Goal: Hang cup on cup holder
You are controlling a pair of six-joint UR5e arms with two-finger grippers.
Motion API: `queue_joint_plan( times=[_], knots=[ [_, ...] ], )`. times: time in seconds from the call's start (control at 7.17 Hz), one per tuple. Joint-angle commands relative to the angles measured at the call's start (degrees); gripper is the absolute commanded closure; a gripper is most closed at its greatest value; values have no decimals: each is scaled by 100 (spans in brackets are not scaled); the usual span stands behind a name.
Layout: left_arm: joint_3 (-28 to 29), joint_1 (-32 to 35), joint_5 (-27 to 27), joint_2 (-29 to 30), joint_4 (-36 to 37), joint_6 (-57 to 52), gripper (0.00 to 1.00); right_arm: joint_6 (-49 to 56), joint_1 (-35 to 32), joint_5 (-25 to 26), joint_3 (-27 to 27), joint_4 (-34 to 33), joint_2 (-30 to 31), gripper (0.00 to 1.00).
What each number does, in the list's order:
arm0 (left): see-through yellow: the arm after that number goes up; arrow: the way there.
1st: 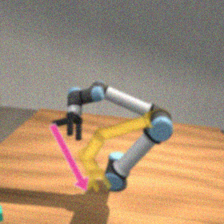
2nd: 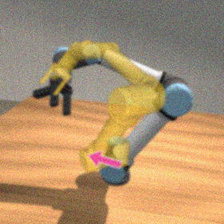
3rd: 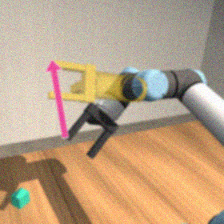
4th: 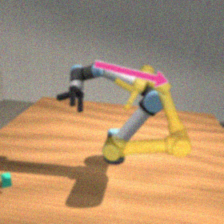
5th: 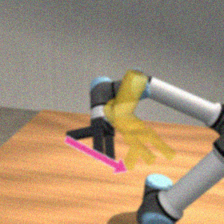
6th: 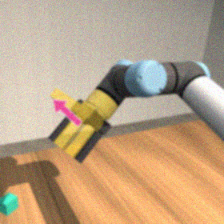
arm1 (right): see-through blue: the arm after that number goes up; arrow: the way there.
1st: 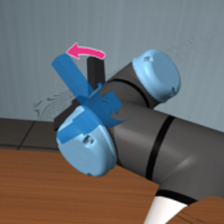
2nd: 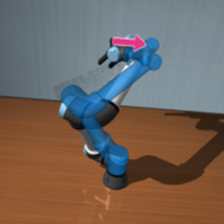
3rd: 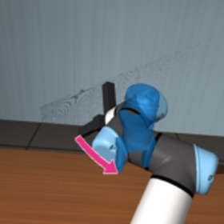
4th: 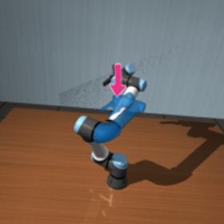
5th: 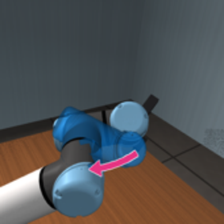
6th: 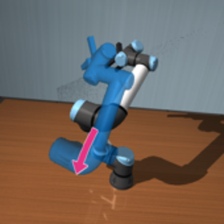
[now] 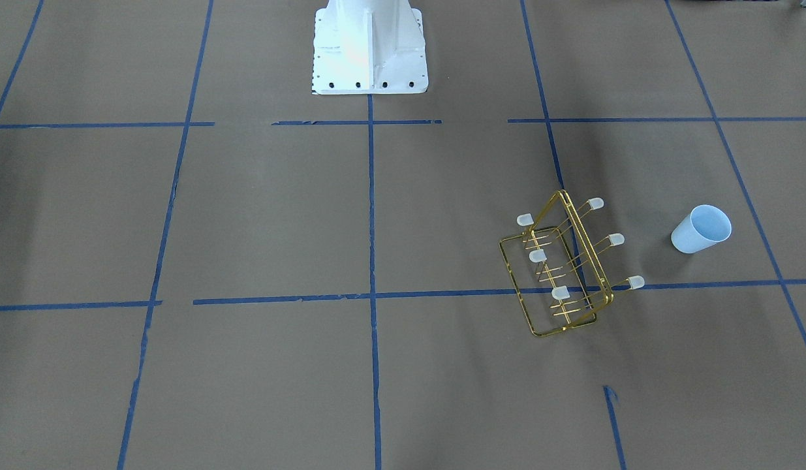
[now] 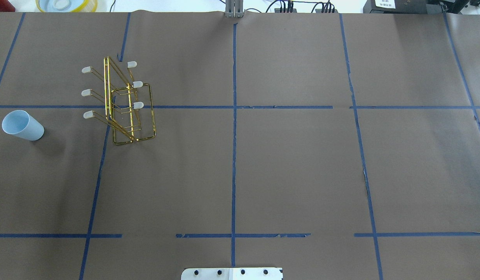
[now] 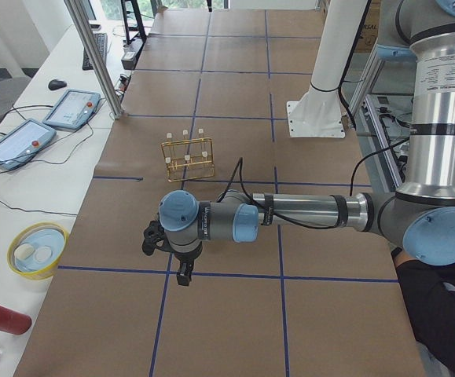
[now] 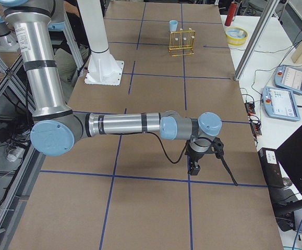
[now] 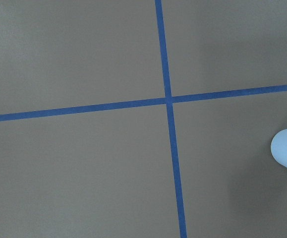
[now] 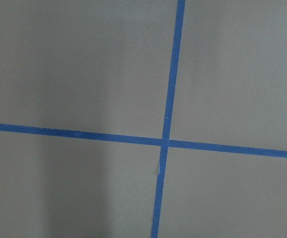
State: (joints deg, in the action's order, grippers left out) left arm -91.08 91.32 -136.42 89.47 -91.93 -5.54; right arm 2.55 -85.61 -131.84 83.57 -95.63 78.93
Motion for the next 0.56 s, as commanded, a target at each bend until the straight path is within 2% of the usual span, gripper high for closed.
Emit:
queue_joint_plan(
  times=[0.0,0.42],
  knots=[
    [-93,0,2,-9,0,-9,0,0,0,0,2,0,0,0],
    [-120,0,19,-9,9,0,0,0,0,0,2,0,0,0]
  ],
)
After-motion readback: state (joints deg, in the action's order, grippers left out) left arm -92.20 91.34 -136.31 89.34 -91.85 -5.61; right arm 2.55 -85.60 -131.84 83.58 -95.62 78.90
